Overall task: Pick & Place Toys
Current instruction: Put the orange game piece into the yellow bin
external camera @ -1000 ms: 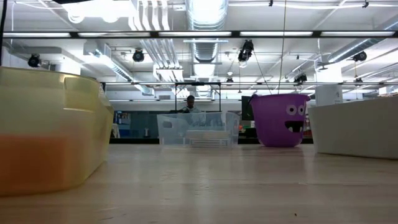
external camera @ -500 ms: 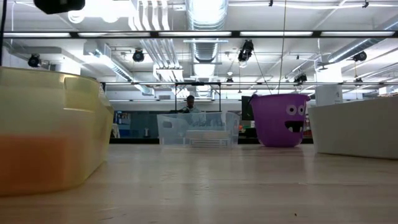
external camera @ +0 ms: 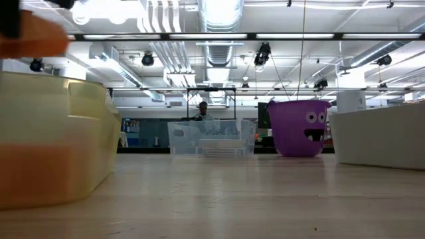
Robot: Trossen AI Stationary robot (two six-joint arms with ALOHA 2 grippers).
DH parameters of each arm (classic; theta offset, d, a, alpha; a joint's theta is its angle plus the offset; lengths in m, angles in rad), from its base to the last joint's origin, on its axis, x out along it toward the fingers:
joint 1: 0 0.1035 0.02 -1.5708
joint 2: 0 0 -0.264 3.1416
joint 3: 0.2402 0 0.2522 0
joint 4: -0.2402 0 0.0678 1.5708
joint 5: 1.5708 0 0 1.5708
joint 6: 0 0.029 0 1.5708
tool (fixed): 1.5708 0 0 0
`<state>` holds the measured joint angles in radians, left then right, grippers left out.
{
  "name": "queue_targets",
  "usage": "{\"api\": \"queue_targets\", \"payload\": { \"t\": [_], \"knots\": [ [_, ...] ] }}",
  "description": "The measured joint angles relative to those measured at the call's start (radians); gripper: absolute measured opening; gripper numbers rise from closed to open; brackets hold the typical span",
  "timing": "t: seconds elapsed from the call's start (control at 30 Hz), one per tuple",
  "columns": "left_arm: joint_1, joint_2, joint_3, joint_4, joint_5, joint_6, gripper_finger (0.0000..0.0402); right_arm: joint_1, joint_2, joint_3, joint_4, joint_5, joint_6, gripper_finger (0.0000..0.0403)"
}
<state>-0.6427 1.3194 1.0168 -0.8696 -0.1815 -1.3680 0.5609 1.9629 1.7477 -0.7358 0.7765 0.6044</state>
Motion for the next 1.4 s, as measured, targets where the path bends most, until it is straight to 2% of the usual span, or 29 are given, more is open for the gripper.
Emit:
{"api": "queue_targets", "payload": {
  "t": [0.23,0.5,0.77,1.03,1.4],
  "knots": [
    [-0.058,0.068,-0.001,-0.044,0.126,-0.052,0.0116,0.031,0.000,-0.013,-0.167,-0.019,0.229,0.0302],
    [-0.116,0.175,-0.001,-0.076,0.197,-0.103,0.0116,0.042,0.000,-0.021,-0.309,-0.019,0.330,0.0302],
    [-0.125,0.281,-0.001,-0.113,0.248,-0.098,0.0116,0.043,-0.002,-0.031,-0.308,-0.026,0.331,0.0302],
    [-0.124,0.354,0.003,-0.111,0.315,-0.021,0.0116,0.043,-0.002,-0.063,-0.308,-0.046,0.309,0.0302],
    [-0.125,0.350,0.002,-0.103,0.271,-0.017,0.0116,0.043,-0.002,-0.069,-0.305,-0.052,0.301,0.0302]
  ]
}}
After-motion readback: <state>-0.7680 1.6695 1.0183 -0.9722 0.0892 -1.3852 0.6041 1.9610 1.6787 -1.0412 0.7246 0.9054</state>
